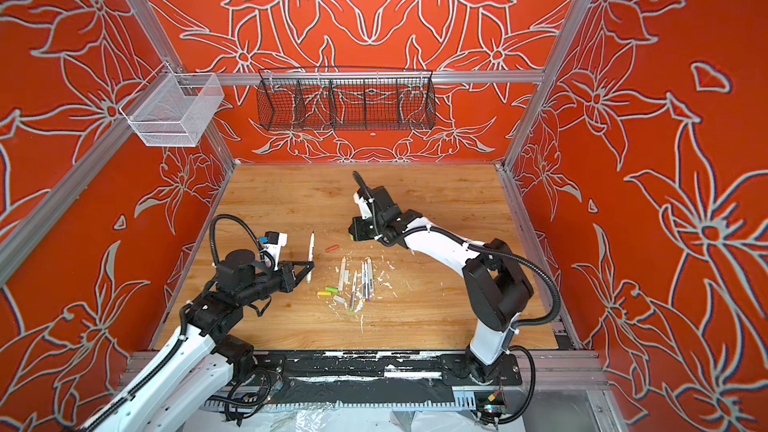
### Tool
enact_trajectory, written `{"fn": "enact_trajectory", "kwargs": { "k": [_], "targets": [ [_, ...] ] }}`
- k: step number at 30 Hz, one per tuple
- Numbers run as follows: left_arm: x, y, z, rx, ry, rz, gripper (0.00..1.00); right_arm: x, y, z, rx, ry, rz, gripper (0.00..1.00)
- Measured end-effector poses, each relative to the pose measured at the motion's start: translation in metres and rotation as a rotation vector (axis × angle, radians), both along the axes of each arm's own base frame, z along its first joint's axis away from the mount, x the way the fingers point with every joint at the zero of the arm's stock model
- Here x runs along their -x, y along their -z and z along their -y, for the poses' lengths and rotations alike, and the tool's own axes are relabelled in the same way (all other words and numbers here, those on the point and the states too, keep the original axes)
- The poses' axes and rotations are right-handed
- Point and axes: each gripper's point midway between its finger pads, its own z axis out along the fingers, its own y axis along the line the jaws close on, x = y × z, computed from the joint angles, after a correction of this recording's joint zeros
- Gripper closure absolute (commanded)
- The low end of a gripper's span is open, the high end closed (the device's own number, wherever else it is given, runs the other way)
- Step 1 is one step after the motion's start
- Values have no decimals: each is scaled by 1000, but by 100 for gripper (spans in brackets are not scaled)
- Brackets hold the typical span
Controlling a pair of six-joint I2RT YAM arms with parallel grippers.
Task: Insert the pens into the pen caps
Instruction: 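Grasp a green cap from the pile with the right gripper while left holds marker, then bring the green cap above the marker tip held by the left gripper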
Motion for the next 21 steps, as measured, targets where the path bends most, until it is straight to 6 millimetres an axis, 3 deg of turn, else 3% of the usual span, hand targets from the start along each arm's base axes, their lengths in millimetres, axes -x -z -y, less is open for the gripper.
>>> {"fn": "enact_trajectory", "kwargs": {
  "k": [5, 10, 15, 21],
  "targets": [
    [7, 17, 29, 3, 123, -47, 100, 2, 2, 8, -78, 54, -8, 85],
    [13, 35, 50, -13, 218, -95, 100, 2, -18, 7, -175, 98, 10, 85],
    [13, 43, 54, -30, 244, -102, 100, 0, -39, 2, -263, 116, 37, 85],
    [8, 40, 54, -44, 240, -60, 100, 10, -49, -13, -309, 78, 37, 85]
  ]
}}
